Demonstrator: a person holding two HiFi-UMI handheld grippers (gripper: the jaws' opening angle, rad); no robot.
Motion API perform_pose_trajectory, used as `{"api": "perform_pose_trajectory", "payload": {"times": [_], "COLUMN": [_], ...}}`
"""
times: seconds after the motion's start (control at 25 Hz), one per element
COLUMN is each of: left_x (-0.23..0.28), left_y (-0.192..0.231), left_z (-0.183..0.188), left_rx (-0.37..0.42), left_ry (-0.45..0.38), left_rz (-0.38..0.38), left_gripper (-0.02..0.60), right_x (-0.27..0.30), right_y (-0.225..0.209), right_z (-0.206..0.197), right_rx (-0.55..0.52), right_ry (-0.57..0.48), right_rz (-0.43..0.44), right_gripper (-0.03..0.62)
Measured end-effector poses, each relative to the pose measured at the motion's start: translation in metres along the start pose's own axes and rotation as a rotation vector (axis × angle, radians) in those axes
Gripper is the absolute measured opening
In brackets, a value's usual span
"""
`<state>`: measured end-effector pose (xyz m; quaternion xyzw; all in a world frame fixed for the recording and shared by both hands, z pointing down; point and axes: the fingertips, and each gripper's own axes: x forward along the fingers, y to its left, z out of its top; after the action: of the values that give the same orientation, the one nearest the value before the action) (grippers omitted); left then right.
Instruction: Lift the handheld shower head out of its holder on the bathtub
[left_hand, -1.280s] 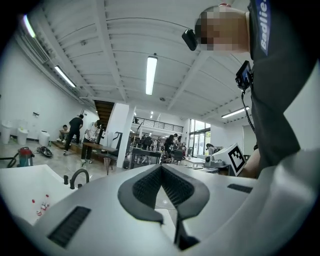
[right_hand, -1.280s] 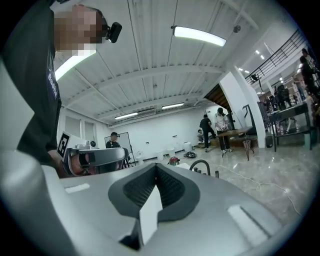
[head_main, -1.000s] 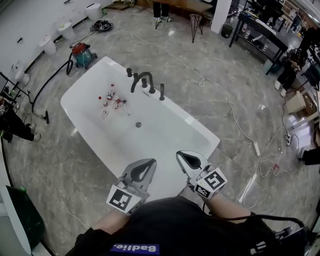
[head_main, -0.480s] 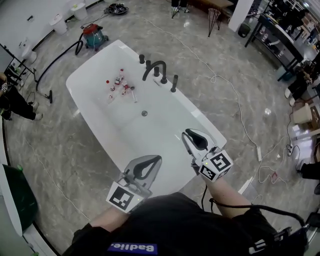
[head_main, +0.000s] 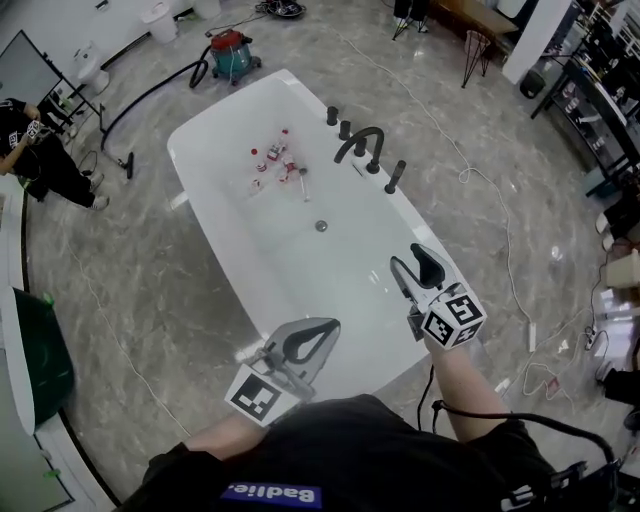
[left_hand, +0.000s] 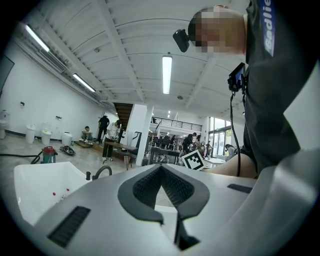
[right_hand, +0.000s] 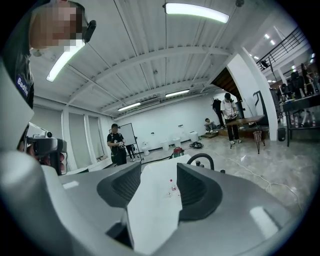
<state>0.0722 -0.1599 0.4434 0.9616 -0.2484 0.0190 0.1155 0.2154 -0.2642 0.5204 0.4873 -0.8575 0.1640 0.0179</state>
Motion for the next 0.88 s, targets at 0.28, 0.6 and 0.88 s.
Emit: {"api": "perform_pose_trajectory", "payload": {"times": [0.28, 0.6, 0.88], "left_x": [-0.001, -0.002, -0.002], "left_y": [0.024, 0.056, 0.074], "left_z": [0.010, -0.008, -0.033], "left_rx": [-0.004, -0.052, -0.086], "left_ry": [-0.006, 0.006, 0.018], "left_rz": [0.018, 0.068, 0.083], "left_gripper": [0.005, 0.005, 0.006], "right_x": [0.049, 0.099, 0.139], "right_y": [-0.026, -0.092, -0.141], "right_z": [0.001, -0.023, -0.055], "right_rx": [-0.015, 0.012, 0.020], "right_ry": [0.031, 0.076, 0.146], "right_rz": [-0.011, -0.121, -0.188], "right_gripper": [0.236, 0.270, 0.276]}}
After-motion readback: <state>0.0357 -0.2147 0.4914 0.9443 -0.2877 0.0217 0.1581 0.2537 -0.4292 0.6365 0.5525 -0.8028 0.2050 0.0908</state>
